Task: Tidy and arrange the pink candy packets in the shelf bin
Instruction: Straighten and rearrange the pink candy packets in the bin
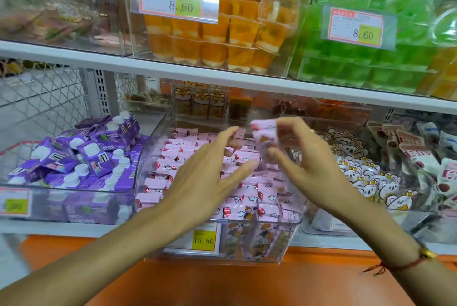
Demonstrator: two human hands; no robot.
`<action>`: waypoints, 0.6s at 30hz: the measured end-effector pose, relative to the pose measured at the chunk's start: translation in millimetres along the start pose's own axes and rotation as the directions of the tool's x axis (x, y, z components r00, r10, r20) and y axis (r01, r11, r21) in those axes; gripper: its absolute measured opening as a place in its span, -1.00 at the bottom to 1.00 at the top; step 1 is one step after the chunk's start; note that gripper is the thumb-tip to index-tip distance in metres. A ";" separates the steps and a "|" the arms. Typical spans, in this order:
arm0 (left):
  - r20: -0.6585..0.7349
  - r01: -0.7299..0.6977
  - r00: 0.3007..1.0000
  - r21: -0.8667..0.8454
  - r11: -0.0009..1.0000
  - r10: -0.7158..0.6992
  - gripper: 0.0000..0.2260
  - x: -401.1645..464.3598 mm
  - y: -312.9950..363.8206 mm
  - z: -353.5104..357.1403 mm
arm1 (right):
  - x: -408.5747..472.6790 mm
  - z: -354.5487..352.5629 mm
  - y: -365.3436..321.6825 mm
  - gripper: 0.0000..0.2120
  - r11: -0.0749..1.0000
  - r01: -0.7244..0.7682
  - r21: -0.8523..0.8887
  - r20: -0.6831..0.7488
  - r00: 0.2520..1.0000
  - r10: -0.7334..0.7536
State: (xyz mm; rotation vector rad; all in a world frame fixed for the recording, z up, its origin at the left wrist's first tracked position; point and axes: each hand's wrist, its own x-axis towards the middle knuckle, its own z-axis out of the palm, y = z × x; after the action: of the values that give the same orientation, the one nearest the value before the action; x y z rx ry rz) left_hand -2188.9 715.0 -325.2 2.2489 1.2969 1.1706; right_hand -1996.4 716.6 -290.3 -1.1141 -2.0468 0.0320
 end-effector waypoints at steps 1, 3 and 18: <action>0.053 -0.004 0.999 0.094 0.996 -0.001 -0.41 -1.2 -3.7 2.7 | 2.7 0.3 4.8 -0.73 1.000 -0.022 0.014 -0.058 0.998 0.023; 0.120 -0.073 0.992 0.302 0.950 0.038 -0.48 -3.2 -13.4 6.9 | 8.3 3.1 12.5 -0.63 0.992 -0.075 0.103 -0.107 0.991 0.086; 0.238 -0.102 0.971 0.423 0.900 -0.002 -0.60 -3.5 -29.6 13.3 | 31.0 26.9 44.7 -0.77 0.935 -0.091 -0.344 0.251 0.950 0.185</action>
State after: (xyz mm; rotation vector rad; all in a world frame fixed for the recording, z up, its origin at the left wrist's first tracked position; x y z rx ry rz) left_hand -2196.9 730.3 -352.9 2.6459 1.5250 0.6423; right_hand -1991.9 775.0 -305.8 -1.5368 -2.2749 -0.0892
